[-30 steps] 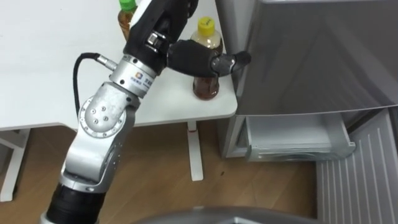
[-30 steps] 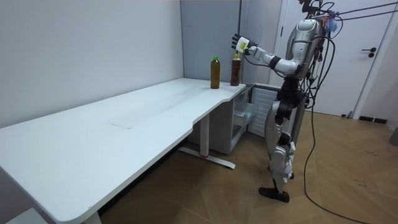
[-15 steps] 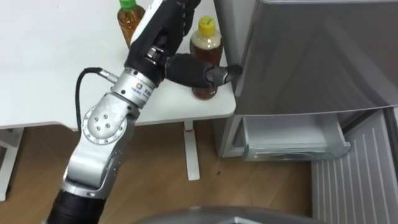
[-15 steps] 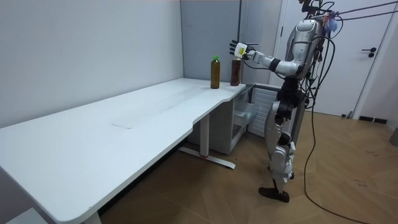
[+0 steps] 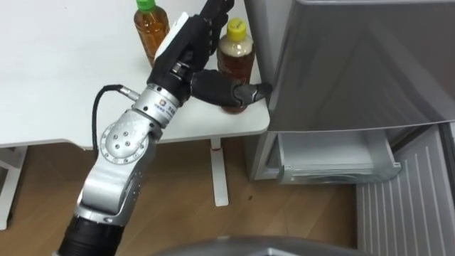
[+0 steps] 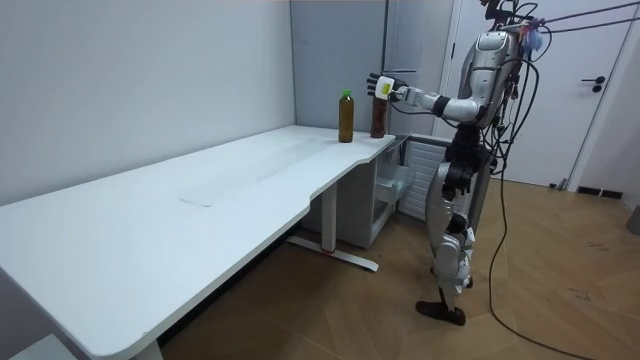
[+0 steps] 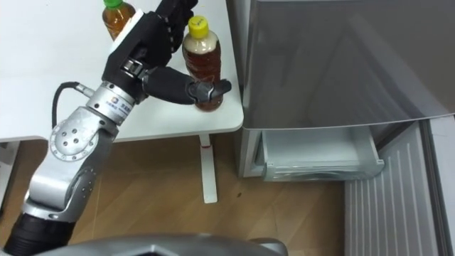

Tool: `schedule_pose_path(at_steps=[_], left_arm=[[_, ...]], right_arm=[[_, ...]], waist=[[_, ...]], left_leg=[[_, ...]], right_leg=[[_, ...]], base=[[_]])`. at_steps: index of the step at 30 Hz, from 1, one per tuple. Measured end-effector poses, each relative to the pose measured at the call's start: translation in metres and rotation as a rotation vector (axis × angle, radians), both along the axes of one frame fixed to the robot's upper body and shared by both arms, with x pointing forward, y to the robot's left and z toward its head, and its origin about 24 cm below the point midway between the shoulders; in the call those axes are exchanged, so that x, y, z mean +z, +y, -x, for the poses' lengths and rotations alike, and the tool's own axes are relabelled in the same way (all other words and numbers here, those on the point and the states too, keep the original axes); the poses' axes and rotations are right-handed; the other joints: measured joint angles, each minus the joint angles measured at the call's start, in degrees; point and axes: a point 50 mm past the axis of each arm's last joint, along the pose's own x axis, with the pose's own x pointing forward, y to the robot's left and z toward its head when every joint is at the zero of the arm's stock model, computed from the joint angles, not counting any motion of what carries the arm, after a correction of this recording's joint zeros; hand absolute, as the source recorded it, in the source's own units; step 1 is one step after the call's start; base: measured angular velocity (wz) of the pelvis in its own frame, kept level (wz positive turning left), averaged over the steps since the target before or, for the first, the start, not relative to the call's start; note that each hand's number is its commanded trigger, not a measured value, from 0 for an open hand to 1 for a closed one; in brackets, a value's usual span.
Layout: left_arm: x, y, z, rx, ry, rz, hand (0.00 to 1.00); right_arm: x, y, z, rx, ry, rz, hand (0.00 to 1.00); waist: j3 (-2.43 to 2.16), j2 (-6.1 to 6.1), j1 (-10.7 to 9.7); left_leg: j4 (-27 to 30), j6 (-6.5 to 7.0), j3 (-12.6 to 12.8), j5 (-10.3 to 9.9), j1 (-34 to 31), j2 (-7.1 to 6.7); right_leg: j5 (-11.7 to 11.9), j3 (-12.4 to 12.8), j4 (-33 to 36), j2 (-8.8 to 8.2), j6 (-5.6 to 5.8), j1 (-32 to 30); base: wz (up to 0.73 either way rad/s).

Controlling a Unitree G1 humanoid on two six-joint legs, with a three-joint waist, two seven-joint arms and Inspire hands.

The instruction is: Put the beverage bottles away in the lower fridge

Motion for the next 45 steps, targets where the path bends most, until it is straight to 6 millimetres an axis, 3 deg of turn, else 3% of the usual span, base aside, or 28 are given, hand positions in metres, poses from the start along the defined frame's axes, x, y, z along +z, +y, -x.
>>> schedule_pose_path(at_steps=[10, 18, 33, 34, 36, 45], left_arm=[[-0.018, 0.008, -0.003, 0.038, 0.107, 0.059, 0.00], [-0.024, 0.013, -0.004, 0.053, 0.169, 0.108, 0.00], [-0.028, 0.029, -0.017, 0.118, 0.216, 0.236, 0.00], [-0.032, 0.029, -0.017, 0.123, 0.233, 0.233, 0.52], [-0.036, 0.029, -0.017, 0.126, 0.254, 0.231, 1.00], [-0.038, 0.030, -0.017, 0.123, 0.277, 0.246, 1.00]], right_arm=[[0.000, 0.000, -0.002, 0.025, -0.003, 0.007, 0.00], [0.000, 0.000, -0.007, 0.032, -0.015, 0.010, 0.00], [-0.001, 0.006, 0.010, 0.010, 0.026, -0.010, 0.00], [-0.001, 0.006, 0.009, 0.010, 0.024, -0.009, 0.00], [-0.001, 0.006, 0.009, 0.008, 0.024, -0.008, 0.00], [-0.001, 0.006, 0.008, 0.005, 0.032, -0.028, 0.00]], waist=[[0.35, 1.15, -0.1], [0.27, 1.25, -0.3], [0.26, 1.06, -0.5], [0.27, 1.27, -0.5], [0.23, 1.52, -0.5], [-0.06, 2.28, -0.5]], left_leg=[[-0.1, 0.00, 0.4, 0.0, 0.1, 0.01], [-0.1, 0.00, 1.3, 0.0, 0.0, 0.09], [0.0, 0.00, 2.2, 0.0, 0.6, 0.28], [0.0, 0.00, 2.3, 0.0, 0.6, 0.34], [0.0, 0.09, 2.3, -0.1, 0.5, 0.41], [-0.1, 0.09, 2.7, -0.1, 0.5, 0.52]], right_leg=[[0.0, 0.7, -0.2, 0.07, 0.02, -0.2], [0.0, 1.6, 0.4, 0.13, -0.02, -0.7], [0.0, 2.4, 1.0, 0.18, -0.02, -0.9], [0.0, 2.6, 1.0, 0.27, -0.02, -1.0], [0.0, 2.6, 1.0, 0.35, -0.03, -1.2], [0.1, 2.6, 1.6, 0.42, -0.10, -1.4]], base=[[-0.01], [-0.06], [-0.02], [-0.05], [0.00], [-0.01]])
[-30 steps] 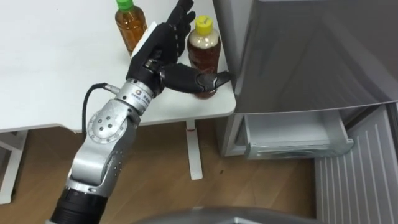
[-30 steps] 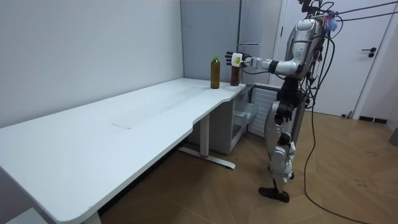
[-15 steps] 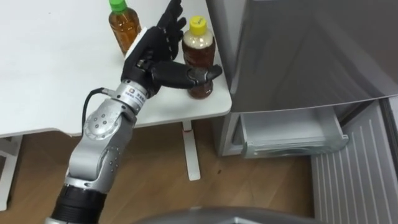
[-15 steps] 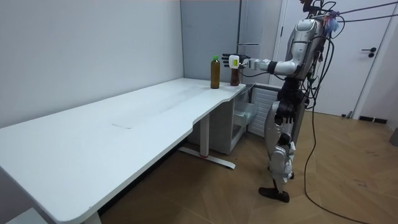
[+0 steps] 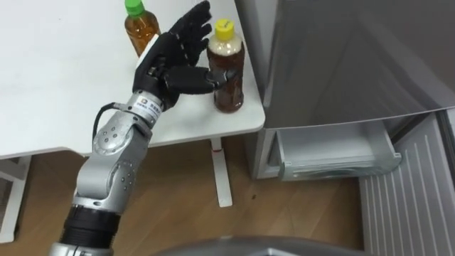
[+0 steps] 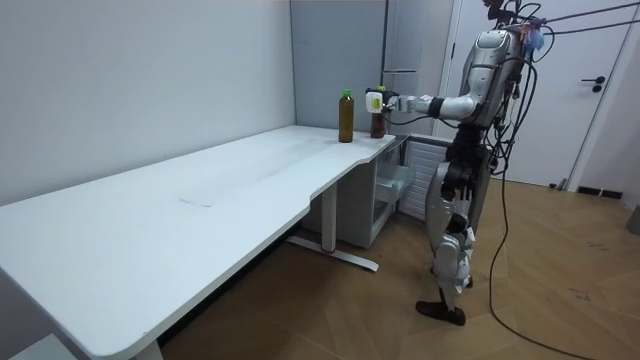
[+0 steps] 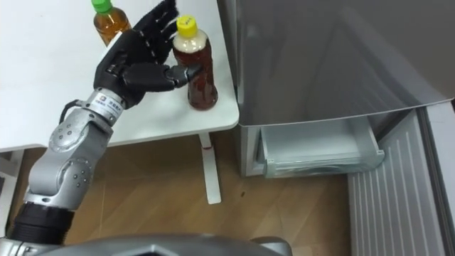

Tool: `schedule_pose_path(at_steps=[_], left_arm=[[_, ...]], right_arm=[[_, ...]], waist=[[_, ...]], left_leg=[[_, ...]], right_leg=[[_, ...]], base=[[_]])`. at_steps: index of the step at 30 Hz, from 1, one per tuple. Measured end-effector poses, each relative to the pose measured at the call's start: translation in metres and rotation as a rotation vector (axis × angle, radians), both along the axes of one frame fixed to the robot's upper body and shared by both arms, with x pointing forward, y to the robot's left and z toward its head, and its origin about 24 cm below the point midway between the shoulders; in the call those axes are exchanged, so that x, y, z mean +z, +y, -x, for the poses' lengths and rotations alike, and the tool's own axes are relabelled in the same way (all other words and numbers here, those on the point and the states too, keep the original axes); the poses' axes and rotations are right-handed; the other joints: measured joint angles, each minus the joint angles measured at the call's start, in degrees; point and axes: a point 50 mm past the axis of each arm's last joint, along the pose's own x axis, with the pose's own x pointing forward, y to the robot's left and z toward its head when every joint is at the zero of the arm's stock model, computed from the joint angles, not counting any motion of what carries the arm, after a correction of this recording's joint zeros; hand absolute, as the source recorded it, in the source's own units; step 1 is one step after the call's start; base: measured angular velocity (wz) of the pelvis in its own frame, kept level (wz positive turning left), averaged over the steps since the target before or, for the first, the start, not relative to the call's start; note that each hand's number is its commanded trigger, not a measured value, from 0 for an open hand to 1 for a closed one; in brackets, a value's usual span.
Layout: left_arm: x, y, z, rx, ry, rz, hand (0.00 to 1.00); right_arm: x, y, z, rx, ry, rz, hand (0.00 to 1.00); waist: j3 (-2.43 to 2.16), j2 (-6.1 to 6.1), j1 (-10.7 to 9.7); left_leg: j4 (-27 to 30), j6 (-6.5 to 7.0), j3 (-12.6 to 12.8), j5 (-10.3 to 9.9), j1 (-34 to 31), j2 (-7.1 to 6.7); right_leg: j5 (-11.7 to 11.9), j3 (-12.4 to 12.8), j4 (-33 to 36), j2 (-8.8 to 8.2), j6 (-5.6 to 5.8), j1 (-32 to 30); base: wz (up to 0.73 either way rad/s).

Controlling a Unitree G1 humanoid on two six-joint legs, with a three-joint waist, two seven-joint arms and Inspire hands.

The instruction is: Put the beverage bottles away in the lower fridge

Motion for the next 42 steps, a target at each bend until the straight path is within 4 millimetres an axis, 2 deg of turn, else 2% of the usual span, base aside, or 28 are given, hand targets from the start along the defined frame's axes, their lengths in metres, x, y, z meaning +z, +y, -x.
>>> schedule_pose_path(at_steps=[12, 20, 32, 38, 42], left_arm=[[-0.006, 0.002, 0.000, 0.006, 0.041, -0.016, 1.00], [-0.004, 0.003, -0.001, 0.005, 0.033, -0.045, 1.00], [-0.004, 0.000, -0.001, 0.007, 0.041, -0.006, 1.00], [-0.004, -0.008, 0.000, -0.014, 0.041, 0.011, 1.00], [-0.005, -0.013, 0.001, -0.028, 0.043, 0.022, 1.00]], right_arm=[[0.000, 0.000, -0.004, 0.000, -0.009, -0.005, 0.00], [0.000, -0.001, -0.008, 0.001, -0.029, 0.013, 0.00], [0.000, -0.002, -0.015, -0.045, -0.061, 0.039, 0.00], [0.004, -0.007, -0.035, -0.004, -0.120, 0.058, 0.00], [0.011, -0.010, -0.064, 0.135, -0.220, 0.089, 0.00]], waist=[[0.18, 0.24, -0.3], [0.29, 0.59, -1.7], [0.48, 0.18, -1.8], [0.34, -0.10, -0.9], [0.42, -0.78, -0.8]], left_leg=[[0.1, 0.00, 0.5, 0.0, -0.2, 0.09], [0.3, 0.00, 0.4, 0.0, -0.6, 0.12], [0.5, 0.00, 0.4, 0.0, -1.3, 0.12], [0.6, 0.01, 0.7, 0.0, -1.3, 0.15], [0.6, 0.01, 0.8, 0.0, -1.5, 0.16]], right_leg=[[0.0, 0.2, 0.1, -0.03, -0.04, -0.6], [0.0, 0.0, 0.2, 0.00, -0.10, -0.6], [0.0, 0.0, 0.1, 0.00, -0.09, -1.3], [0.0, 0.3, 0.3, 0.03, -0.09, -1.6], [0.1, 0.3, 0.3, 0.04, -0.08, -1.8]], base=[[-0.01], [0.00], [0.00], [-0.01], [0.00]])
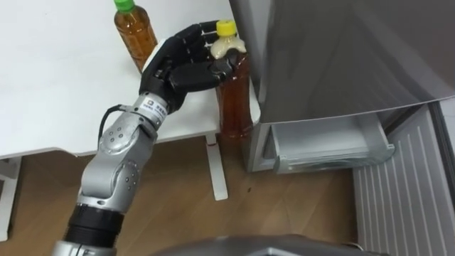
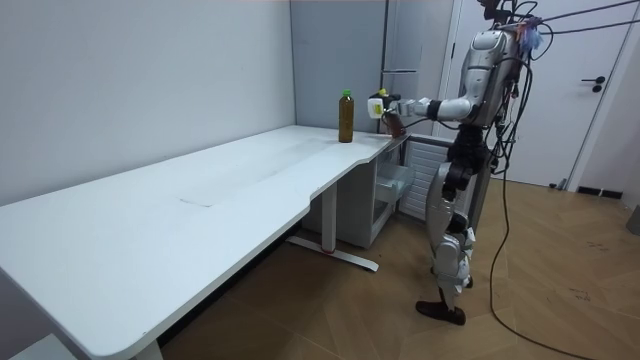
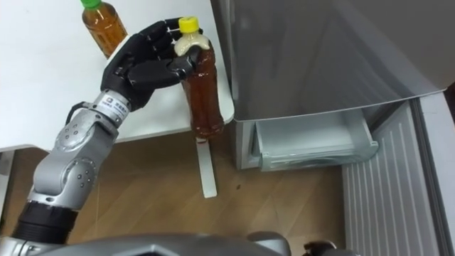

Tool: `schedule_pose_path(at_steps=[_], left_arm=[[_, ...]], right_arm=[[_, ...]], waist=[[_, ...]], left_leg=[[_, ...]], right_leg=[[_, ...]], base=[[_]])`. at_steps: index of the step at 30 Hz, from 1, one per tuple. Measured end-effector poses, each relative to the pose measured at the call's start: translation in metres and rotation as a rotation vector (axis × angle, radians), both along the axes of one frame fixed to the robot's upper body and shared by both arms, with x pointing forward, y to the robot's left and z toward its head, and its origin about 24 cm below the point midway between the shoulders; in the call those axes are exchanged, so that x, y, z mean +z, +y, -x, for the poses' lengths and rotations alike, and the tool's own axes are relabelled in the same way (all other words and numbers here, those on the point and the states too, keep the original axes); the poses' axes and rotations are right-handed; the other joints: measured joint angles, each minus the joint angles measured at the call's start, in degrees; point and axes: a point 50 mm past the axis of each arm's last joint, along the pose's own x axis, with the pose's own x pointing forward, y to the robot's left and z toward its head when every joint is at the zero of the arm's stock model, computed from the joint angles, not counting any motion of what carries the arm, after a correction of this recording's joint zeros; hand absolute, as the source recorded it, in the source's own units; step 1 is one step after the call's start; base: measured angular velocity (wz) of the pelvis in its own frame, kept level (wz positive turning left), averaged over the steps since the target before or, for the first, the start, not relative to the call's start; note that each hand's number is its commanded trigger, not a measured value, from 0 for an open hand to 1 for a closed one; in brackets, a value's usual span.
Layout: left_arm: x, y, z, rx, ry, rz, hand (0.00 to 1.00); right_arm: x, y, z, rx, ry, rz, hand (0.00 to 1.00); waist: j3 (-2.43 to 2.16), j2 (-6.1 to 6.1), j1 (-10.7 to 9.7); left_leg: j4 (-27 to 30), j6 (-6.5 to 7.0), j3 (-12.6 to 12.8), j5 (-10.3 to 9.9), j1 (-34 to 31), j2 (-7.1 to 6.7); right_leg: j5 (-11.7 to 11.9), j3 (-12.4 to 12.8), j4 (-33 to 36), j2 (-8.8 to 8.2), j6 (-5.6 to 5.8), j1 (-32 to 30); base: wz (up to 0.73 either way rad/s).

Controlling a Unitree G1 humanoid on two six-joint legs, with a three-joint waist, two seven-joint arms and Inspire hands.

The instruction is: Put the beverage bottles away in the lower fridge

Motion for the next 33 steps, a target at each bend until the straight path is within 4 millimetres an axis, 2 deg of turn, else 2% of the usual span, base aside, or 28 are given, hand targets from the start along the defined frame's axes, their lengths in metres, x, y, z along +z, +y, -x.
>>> schedule_pose_path(at_steps=[9, 12, 13, 16, 19, 23, 33], left_arm=[[-0.002, -0.012, 0.003, -0.048, 0.021, 0.057, 1.00], [-0.003, -0.015, 0.004, -0.065, 0.028, 0.055, 1.00], [-0.004, -0.016, 0.005, -0.074, 0.028, 0.056, 1.00], [-0.005, -0.019, 0.007, -0.098, 0.030, 0.060, 1.00], [-0.009, -0.018, 0.011, -0.114, 0.040, 0.063, 1.00], [-0.012, -0.018, 0.014, -0.122, 0.053, 0.064, 1.00], [-0.018, -0.018, 0.020, -0.138, 0.053, -0.007, 1.00]], right_arm=[[0.019, 0.011, -0.051, 0.092, -0.244, -0.015, 0.00], [0.028, 0.030, -0.072, 0.041, -0.376, -0.142, 0.00], [0.031, 0.043, -0.077, 0.025, -0.413, -0.207, 0.00], [0.035, 0.071, -0.085, 0.061, -0.435, -0.352, 0.00], [0.038, 0.085, -0.087, 0.118, -0.429, -0.436, 0.00], [0.041, 0.089, -0.089, 0.147, -0.427, -0.484, 0.00], [0.075, 0.104, -0.105, 0.296, -0.534, -0.628, 0.00]], waist=[[-0.17, 0.29, 1.2], [-0.18, 0.27, 1.3], [-0.19, 0.27, 1.3], [-0.31, 0.49, 1.4], [-0.27, 0.59, 1.6], [-0.12, 0.81, 1.3], [0.13, 0.57, 1.8]], left_leg=[[0.3, 0.00, 0.1, 0.0, -1.0, 0.31], [0.2, -0.01, 0.1, 0.0, -0.8, 0.34], [0.2, -0.01, 0.1, 0.0, -0.5, 0.35], [0.2, -0.01, 0.1, 0.0, -0.4, 0.34], [0.3, -0.01, 0.1, 0.0, -0.4, 0.35], [0.4, -0.01, 0.1, 0.0, -0.5, 0.35], [0.2, 0.00, 0.4, 0.0, 0.1, 0.36]], right_leg=[[0.5, -0.3, 0.0, 0.20, -0.23, -0.5], [0.5, -0.3, -0.1, 0.24, -0.24, -0.4], [0.5, -0.3, -0.1, 0.25, -0.24, -0.1], [0.5, -0.3, 0.0, 0.24, -0.24, 0.1], [0.5, -0.4, 0.1, 0.24, -0.25, 0.3], [0.6, -0.3, 0.3, 0.23, -0.23, 0.4], [0.5, 0.0, 0.6, 0.23, -0.16, 0.0]], base=[[0.00], [0.00], [0.00], [0.00], [0.00], [0.00], [-0.01]])
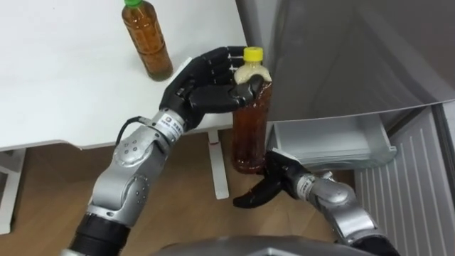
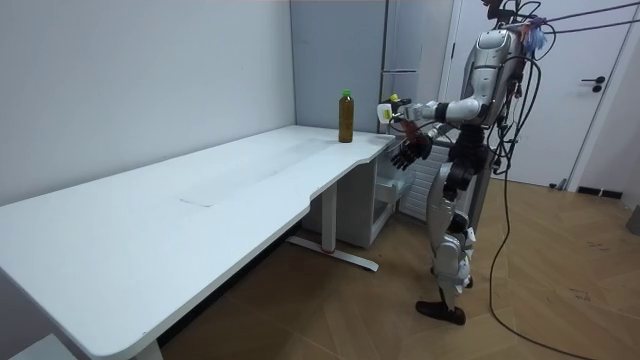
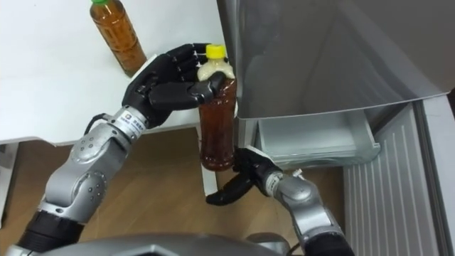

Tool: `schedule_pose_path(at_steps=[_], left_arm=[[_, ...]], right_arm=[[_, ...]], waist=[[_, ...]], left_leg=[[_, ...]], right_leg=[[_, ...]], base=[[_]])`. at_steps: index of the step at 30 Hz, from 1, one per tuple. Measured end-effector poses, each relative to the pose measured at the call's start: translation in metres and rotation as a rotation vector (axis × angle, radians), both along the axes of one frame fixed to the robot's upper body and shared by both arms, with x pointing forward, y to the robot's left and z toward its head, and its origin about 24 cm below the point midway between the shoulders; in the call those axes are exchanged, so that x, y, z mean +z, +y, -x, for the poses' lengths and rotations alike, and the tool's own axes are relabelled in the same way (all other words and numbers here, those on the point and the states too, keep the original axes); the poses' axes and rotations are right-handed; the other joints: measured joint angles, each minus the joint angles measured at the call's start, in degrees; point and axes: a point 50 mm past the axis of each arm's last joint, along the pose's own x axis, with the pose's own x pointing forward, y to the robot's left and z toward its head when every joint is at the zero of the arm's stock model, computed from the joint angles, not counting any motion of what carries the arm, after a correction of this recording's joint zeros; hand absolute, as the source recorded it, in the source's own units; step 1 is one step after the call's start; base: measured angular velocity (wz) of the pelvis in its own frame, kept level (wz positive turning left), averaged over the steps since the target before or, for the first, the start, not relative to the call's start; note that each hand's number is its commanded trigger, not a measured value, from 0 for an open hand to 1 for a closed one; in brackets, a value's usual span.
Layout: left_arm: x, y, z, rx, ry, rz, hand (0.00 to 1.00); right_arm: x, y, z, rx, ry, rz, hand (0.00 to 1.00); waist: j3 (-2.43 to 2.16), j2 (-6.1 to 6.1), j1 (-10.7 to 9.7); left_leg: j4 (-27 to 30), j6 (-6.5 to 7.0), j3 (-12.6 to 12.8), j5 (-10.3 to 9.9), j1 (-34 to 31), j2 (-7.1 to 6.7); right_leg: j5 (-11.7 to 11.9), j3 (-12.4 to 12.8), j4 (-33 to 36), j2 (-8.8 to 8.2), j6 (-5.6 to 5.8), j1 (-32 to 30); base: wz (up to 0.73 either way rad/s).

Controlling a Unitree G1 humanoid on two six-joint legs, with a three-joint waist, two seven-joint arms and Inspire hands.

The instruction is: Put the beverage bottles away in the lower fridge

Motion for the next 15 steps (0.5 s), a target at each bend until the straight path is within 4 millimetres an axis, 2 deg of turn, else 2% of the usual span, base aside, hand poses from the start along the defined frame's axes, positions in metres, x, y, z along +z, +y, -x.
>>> schedule_pose_path(at_steps=[4, 10, 15], left_arm=[[0.001, 0.001, 0.000, 0.004, -0.015, -0.006, 1.00], [0.001, 0.006, 0.000, -0.009, -0.058, -0.095, 1.00], [-0.003, 0.008, 0.002, -0.024, -0.071, -0.202, 1.00]], right_arm=[[0.014, 0.006, -0.006, 0.053, -0.062, -0.043, 0.00], [0.027, 0.011, -0.009, 0.070, -0.068, -0.195, 0.00], [0.031, 0.011, -0.010, 0.105, -0.069, -0.230, 0.00]], waist=[[0.39, -0.75, 1.1], [0.34, -0.99, 1.3], [0.32, -1.15, 1.3]], left_leg=[[0.0, 0.00, 0.1, 0.0, 0.1, 0.00], [0.0, 0.00, 0.1, 0.0, 0.0, 0.04], [0.0, 0.00, 0.1, 0.0, 0.2, 0.03]], right_leg=[[0.0, 0.0, -0.1, -0.01, -0.01, 0.0], [0.0, 0.1, 0.2, 0.02, -0.01, 0.3], [0.0, 0.4, 0.2, 0.04, -0.02, 0.0]], base=[[0.00], [0.00], [0.00]])
